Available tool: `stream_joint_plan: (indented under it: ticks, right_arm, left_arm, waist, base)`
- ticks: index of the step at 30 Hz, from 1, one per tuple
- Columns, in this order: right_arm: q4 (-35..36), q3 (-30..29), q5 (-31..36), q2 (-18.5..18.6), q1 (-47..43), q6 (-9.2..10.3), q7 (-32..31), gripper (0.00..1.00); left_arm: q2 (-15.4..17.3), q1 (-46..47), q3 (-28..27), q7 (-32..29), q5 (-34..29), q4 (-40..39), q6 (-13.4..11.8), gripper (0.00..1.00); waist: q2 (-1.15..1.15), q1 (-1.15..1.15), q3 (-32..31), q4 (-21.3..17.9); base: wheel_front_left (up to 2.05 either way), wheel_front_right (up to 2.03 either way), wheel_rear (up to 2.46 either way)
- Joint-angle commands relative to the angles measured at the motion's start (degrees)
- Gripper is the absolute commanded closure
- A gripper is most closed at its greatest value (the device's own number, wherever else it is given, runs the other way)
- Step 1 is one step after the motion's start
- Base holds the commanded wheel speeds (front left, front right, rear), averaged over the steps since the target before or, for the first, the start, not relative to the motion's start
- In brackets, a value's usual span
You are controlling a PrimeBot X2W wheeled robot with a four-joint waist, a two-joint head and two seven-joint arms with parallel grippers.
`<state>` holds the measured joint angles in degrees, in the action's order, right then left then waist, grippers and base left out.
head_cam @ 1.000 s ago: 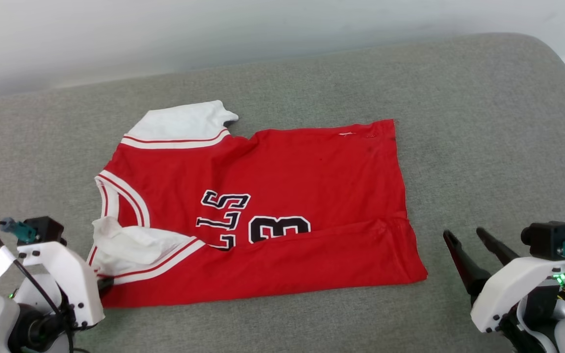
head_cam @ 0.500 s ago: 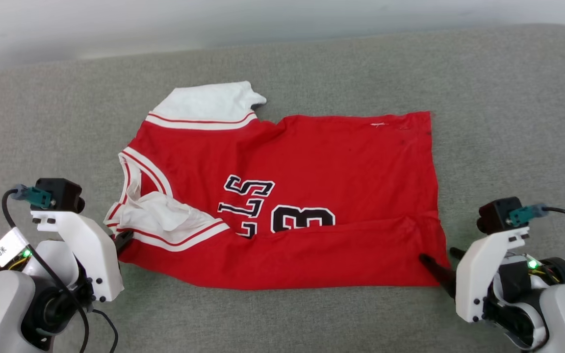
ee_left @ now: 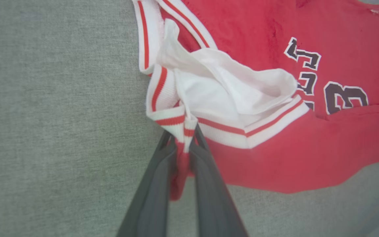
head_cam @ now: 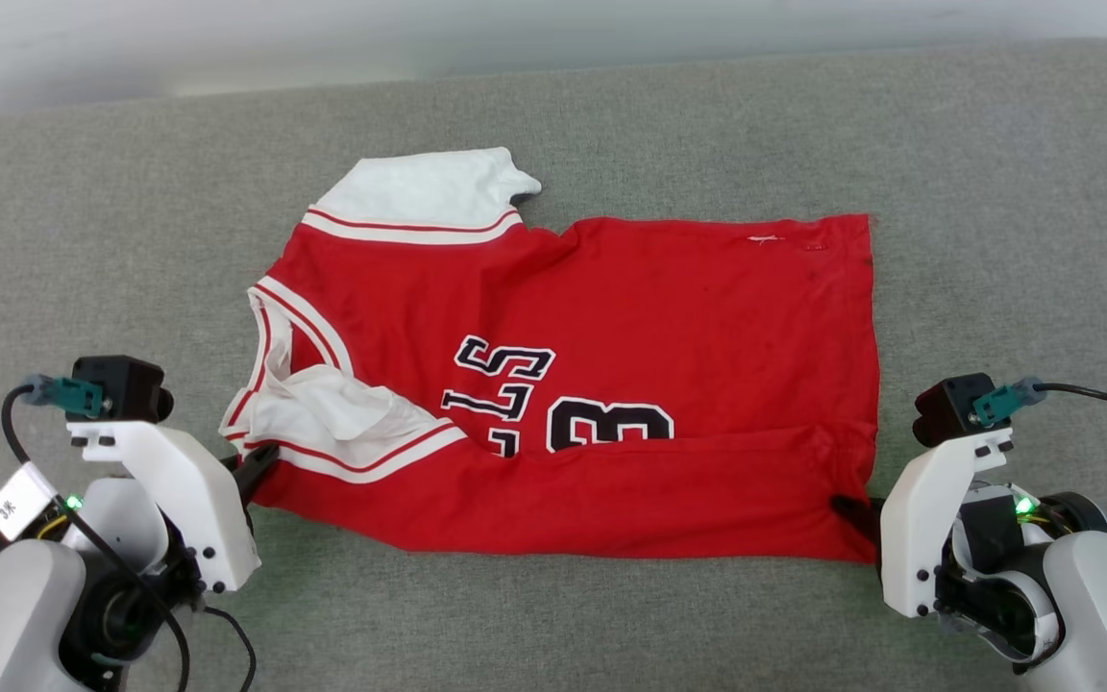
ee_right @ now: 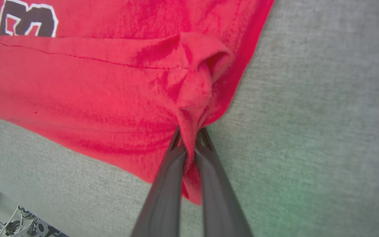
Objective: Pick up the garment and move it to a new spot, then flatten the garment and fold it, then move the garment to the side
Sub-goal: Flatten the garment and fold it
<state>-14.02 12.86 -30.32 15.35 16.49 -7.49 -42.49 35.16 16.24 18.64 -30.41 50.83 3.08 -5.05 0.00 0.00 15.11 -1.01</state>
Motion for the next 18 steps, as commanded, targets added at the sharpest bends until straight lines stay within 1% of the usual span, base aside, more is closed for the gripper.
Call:
stream_joint_plan:
  ticks: [1,4,6,8,9,13,18]
  right_arm:
    - [-1.7,1.1,-0.2,-0.3,-0.9,0.00,-0.4,1.00]
    - [-1.0,0.6,-0.4,0.5,-0.7,0.01,0.6,1.00]
    - [-0.6,0.5,-0.6,1.1,-0.7,0.01,1.2,1.00]
    - [0.3,1.1,-1.0,1.6,-0.9,0.00,1.9,1.00]
    - [0.5,1.3,-1.5,1.8,-1.2,0.00,2.0,1.00]
    - [1.5,1.4,-2.5,3.1,-2.6,0.00,2.0,1.00]
    - [2.7,0.7,-3.0,4.3,-5.9,0.01,1.0,1.00]
  left_arm:
    - [-0.2,-0.6,-0.1,0.3,0.0,0.0,-0.1,1.00]
    - [-1.3,-1.8,-0.5,1.8,0.7,-0.6,-0.2,1.00]
    - [-0.9,-2.7,-0.7,2.9,-0.1,-0.8,-0.8,1.00]
    - [-2.1,-4.0,-1.0,4.5,0.5,-1.7,-0.8,1.00]
    - [-2.5,-4.6,-1.6,5.7,0.7,-2.0,-1.1,1.00]
    - [-2.6,-8.4,-1.9,7.7,0.2,-3.4,-2.3,1.00]
    - [-1.7,-14.3,-2.1,8.4,-0.6,-5.8,-4.9,1.00]
  waist:
    - [0.00,0.00,-0.4,0.0]
    - [0.00,0.00,-1.4,0.1]
    - [0.00,0.00,-2.1,0.3]
    - [0.00,0.00,-3.2,0.5]
    - [0.00,0.00,-3.8,0.5]
    - [0.00,0.00,-6.7,0.9]
    - [0.00,0.00,-10.8,1.6]
  base:
    - [0.00,0.00,0.00]
    - [0.00,0.00,0.00]
    - [0.00,0.00,0.00]
    - [0.00,0.00,0.00]
    - [0.00,0.00,0.00]
    - [0.00,0.00,0.00]
    - [0.00,0.00,0.00]
